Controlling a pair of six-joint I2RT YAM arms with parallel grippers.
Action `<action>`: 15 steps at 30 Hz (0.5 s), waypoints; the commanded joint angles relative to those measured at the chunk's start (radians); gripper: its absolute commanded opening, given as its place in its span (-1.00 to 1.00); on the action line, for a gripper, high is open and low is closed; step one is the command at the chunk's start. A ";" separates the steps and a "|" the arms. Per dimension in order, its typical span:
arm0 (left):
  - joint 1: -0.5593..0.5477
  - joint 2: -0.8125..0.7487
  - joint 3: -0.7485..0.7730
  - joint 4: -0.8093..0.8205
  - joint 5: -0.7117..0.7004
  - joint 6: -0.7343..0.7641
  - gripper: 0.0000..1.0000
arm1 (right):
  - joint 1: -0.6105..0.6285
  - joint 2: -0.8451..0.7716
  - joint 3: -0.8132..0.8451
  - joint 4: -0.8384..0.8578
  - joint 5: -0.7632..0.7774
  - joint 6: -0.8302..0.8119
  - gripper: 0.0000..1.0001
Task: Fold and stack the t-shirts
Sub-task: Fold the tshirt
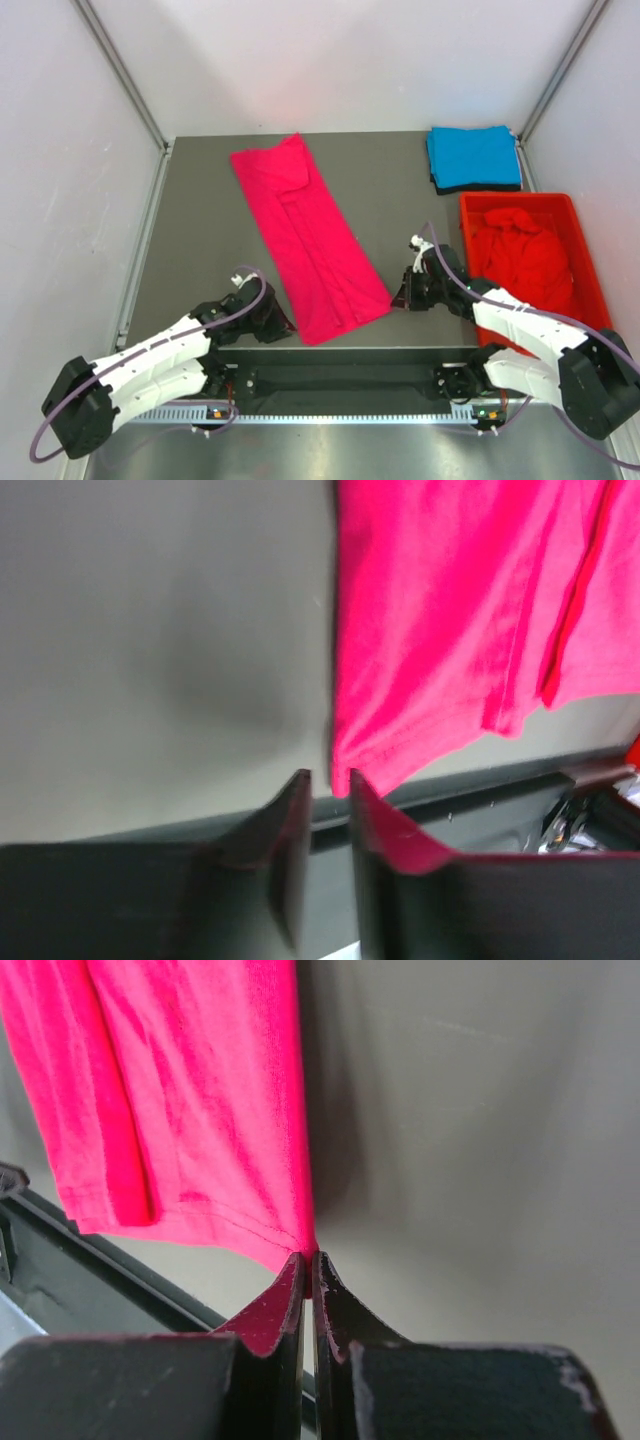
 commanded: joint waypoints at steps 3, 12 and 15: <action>-0.089 0.003 0.036 0.017 -0.013 -0.051 -0.28 | 0.014 0.002 -0.016 -0.013 0.021 0.018 -0.95; -0.224 0.097 0.032 0.056 -0.130 -0.140 -0.21 | 0.017 -0.008 -0.019 -0.013 0.024 0.020 -0.94; -0.230 0.122 0.032 0.058 -0.162 -0.146 -0.21 | 0.019 -0.025 -0.021 -0.017 0.026 0.021 -0.94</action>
